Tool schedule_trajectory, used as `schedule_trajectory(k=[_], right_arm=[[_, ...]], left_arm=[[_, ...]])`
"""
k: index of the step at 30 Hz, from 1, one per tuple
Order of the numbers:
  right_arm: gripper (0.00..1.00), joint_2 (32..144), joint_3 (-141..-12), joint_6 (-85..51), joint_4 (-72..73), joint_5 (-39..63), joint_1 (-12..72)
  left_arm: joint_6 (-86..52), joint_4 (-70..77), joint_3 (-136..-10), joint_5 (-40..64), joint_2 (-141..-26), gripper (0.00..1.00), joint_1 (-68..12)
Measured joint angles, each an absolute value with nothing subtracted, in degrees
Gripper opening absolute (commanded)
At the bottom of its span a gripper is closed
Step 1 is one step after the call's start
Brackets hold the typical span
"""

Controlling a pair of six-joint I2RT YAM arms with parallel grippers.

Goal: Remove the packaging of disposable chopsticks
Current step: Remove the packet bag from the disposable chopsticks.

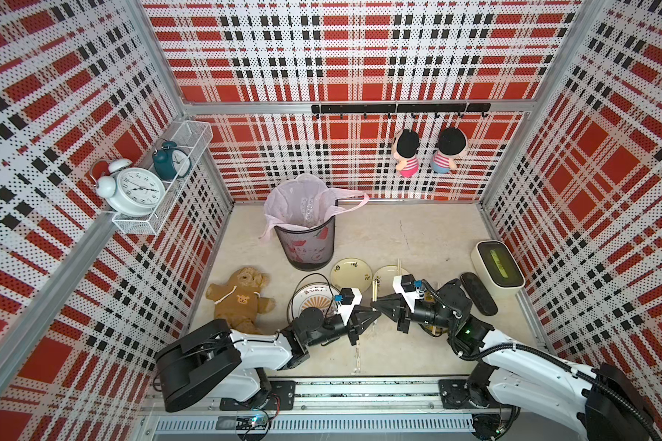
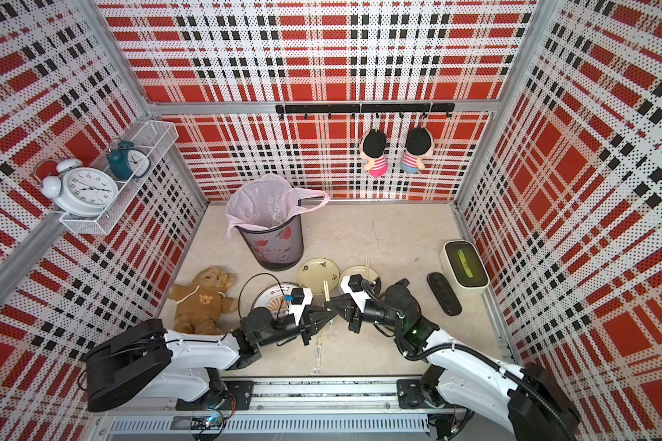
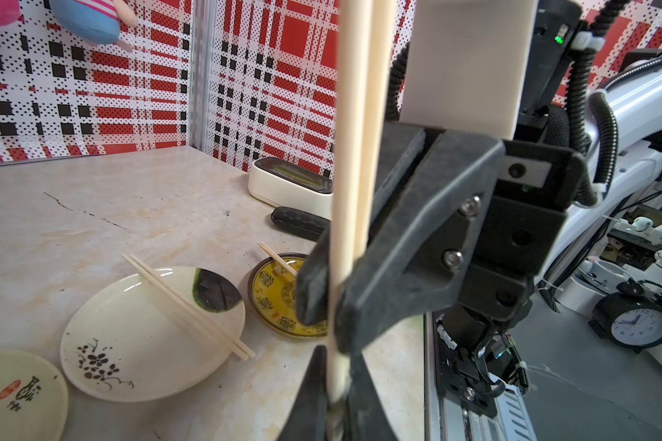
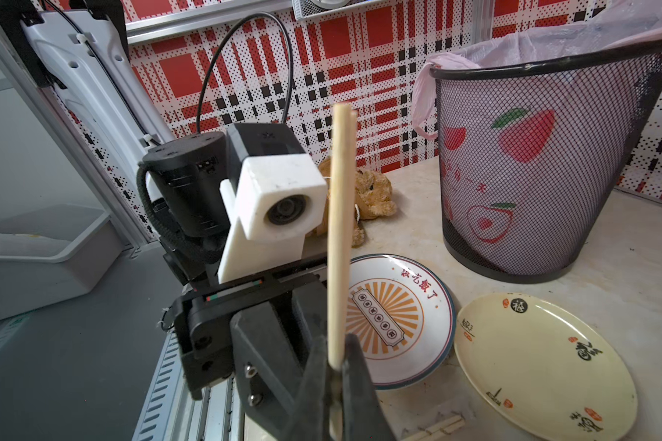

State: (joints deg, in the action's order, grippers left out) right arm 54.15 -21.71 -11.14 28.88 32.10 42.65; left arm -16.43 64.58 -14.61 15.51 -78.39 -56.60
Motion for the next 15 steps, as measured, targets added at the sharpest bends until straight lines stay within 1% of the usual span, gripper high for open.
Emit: schedule_trajectory(k=[11,15], right_arm=[[0.00,53.67,-21.80,-11.66,28.18,32.49,40.80],[0.00,53.67,-22.24,-11.79,28.58,32.71,39.81]], left_arm=[[-16.71,66.48,-14.61,14.28,-81.30,0.14,-56.93],[-16.71,66.37,-14.39,13.54,-81.73,0.17,-56.97]])
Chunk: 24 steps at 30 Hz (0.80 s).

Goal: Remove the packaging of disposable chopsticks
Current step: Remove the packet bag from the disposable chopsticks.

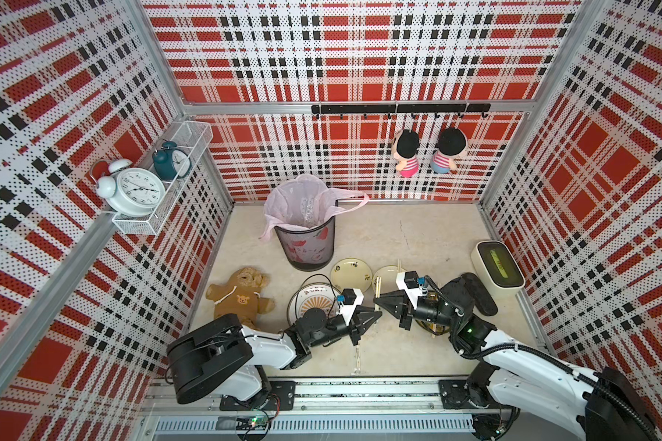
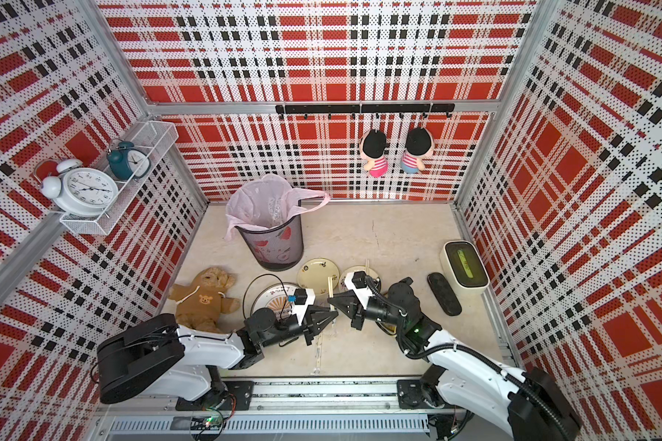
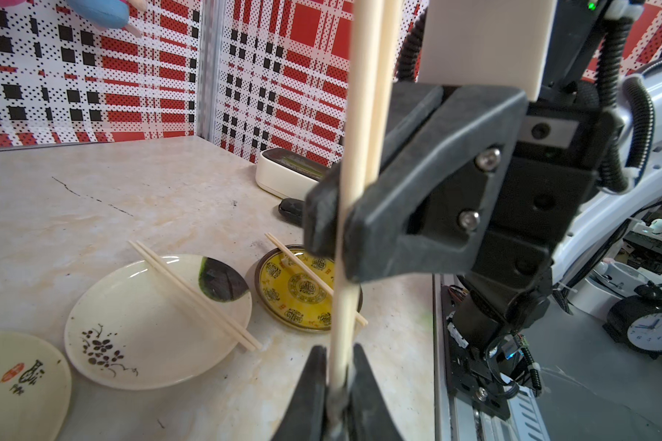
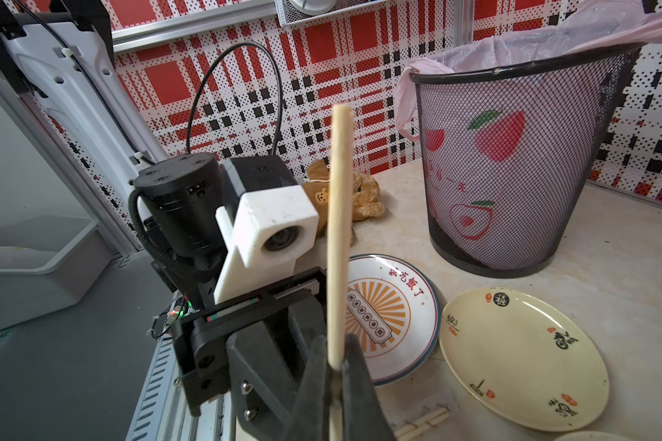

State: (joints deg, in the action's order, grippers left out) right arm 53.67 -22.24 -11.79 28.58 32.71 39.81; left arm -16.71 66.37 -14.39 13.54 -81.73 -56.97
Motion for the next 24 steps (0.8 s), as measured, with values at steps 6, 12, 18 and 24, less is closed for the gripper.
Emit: schedule_trajectory(k=[6,12,18,24], right_arm=[[0.00,53.67,-25.26,-12.51,29.06,33.56,38.41],[0.00,53.69,-26.11,-13.13,28.58,34.17,37.87],[0.00,53.74,-28.29,-13.74,26.33,35.77,36.47],[0.00,53.15,-32.10,-14.26,29.71,35.83,35.31]], left_arm=[[-16.69,66.04,-13.56,11.94,-81.87,0.16,-56.99],[-16.23,66.35,-13.56,11.46,-81.43,0.13,-57.25],[-16.29,67.83,-13.56,10.41,-81.93,0.14,-57.30],[-16.53,63.22,-12.23,10.11,-83.64,0.14,-57.32]])
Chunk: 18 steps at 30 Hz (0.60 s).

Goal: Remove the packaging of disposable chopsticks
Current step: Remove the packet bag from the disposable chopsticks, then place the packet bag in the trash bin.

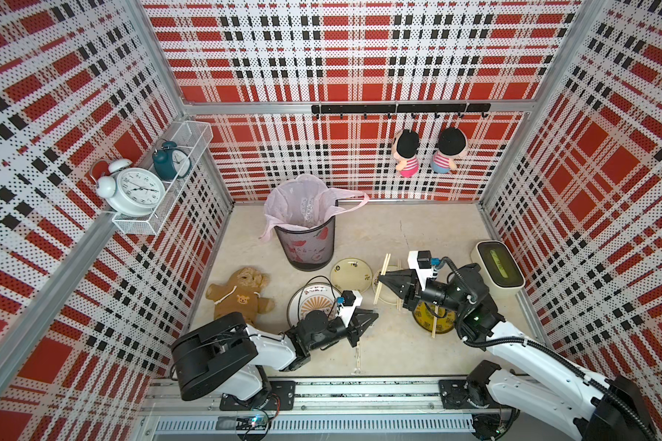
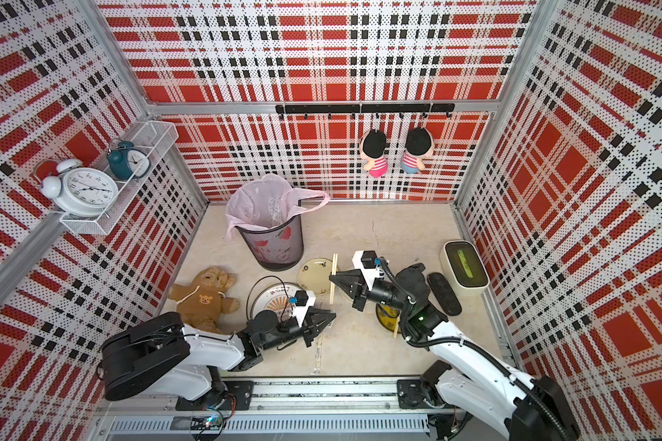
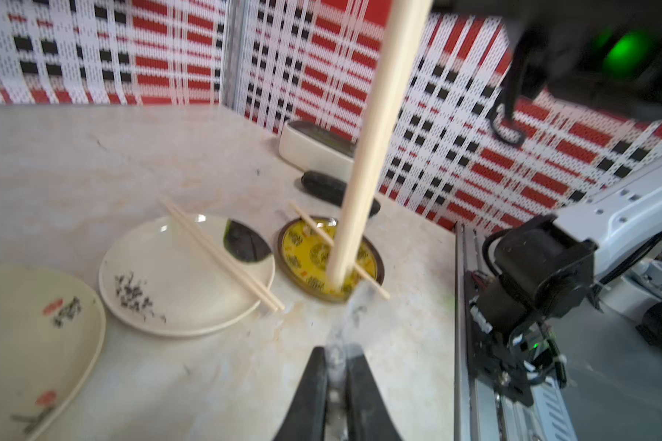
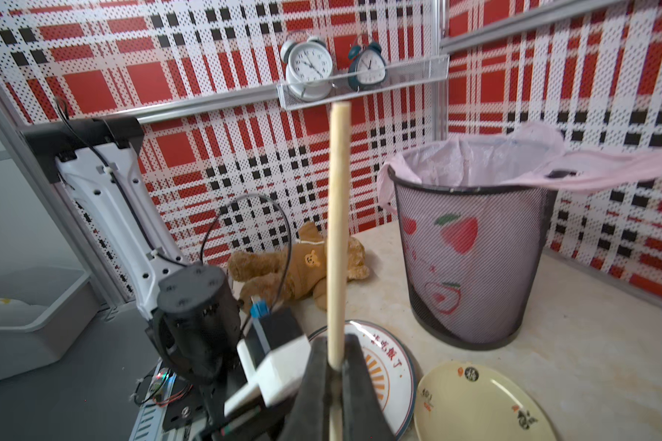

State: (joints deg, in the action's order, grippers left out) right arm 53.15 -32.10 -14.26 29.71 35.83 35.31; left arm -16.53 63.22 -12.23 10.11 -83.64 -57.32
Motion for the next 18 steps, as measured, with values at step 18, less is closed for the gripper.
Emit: schedule_trajectory(k=[18], right_arm=[[0.00,54.04,-32.03,-15.18,29.43,26.20,34.13]], left_arm=[[-18.87,43.16,-19.70,-1.13,-63.61,0.00,-52.97]])
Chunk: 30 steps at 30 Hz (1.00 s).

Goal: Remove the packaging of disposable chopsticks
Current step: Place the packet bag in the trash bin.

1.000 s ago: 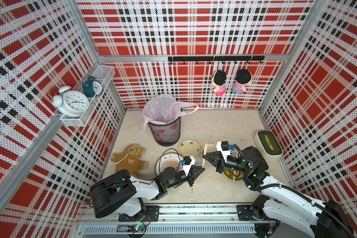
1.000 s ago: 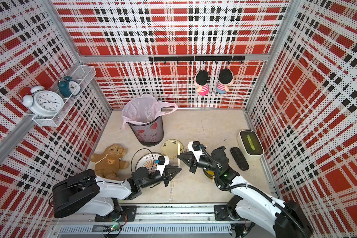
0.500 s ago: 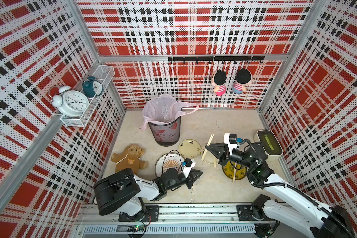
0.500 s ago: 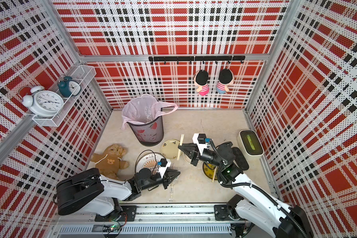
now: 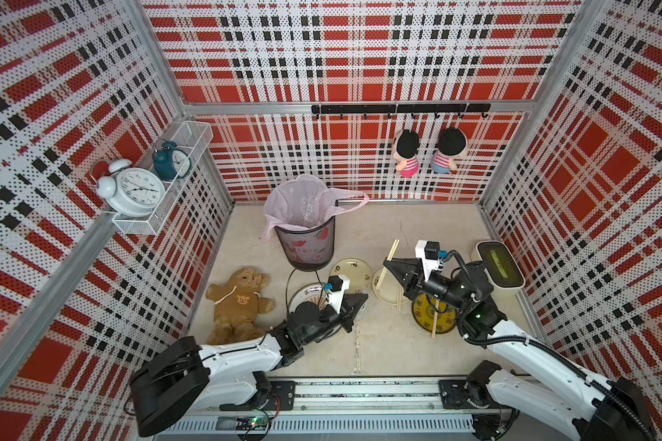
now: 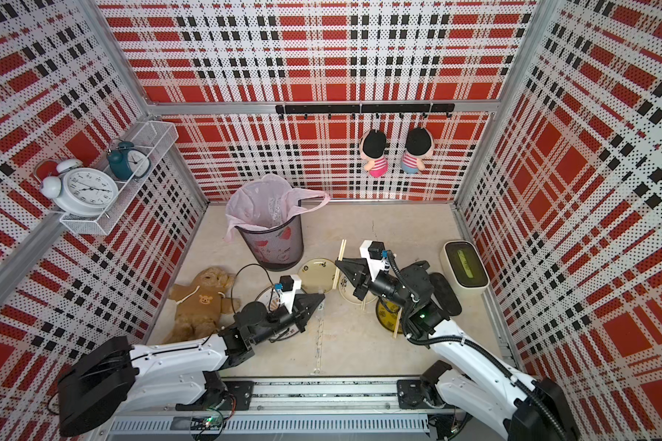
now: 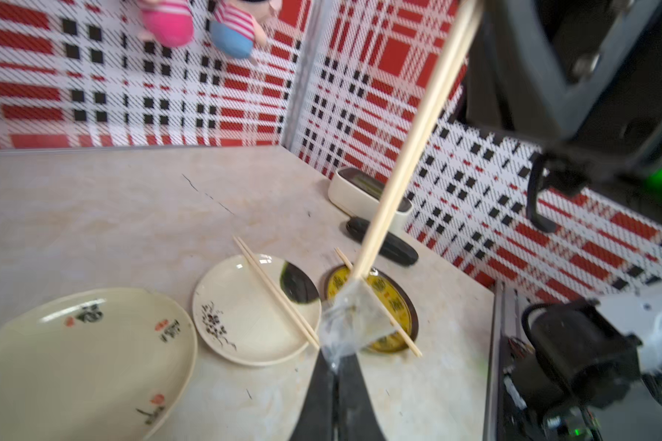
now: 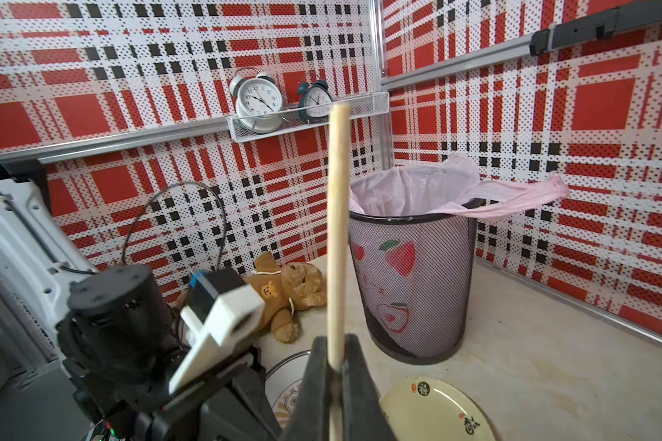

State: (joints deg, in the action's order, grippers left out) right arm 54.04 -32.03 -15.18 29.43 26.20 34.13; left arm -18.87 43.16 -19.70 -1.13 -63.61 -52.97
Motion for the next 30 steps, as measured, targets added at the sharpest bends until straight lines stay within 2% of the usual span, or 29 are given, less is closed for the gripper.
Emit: schedule_trajectory(k=[6,9,16,20,24,28,30], right_arm=[[0.00,55.53,-30.89,-16.43,28.40,24.43,33.41],[0.00,56.75,-30.89,-17.78,27.03,24.95,32.25],[0.00,57.25,-30.89,-20.38,24.82,27.05,29.71],[0.00,57.25,-30.89,-20.99,24.21,28.05,29.17],[0.00,57.21,-30.30,-21.19,23.57,28.27,28.95],[0.00,57.19,-30.04,-21.50,23.14,28.29,28.77],[0.00,57.01,-30.04,-21.63,23.09,28.27,28.77]], left_arm=[[-16.62,32.01,-32.34,-11.35,-60.75,0.00,-49.78],[-15.97,26.13,-40.91,-14.35,-61.73,0.00,-44.95],[-16.08,12.93,-66.26,-21.54,-74.17,0.00,-31.35],[-16.21,4.43,-78.39,-24.93,-84.05,0.03,-26.96],[-16.67,-5.54,-90.37,-27.77,-95.39,0.08,-24.21],[-17.39,-13.15,-95.09,-27.16,-102.28,0.20,-22.39],[-17.61,-16.60,-96.16,-27.16,-104.18,0.34,-21.96]])
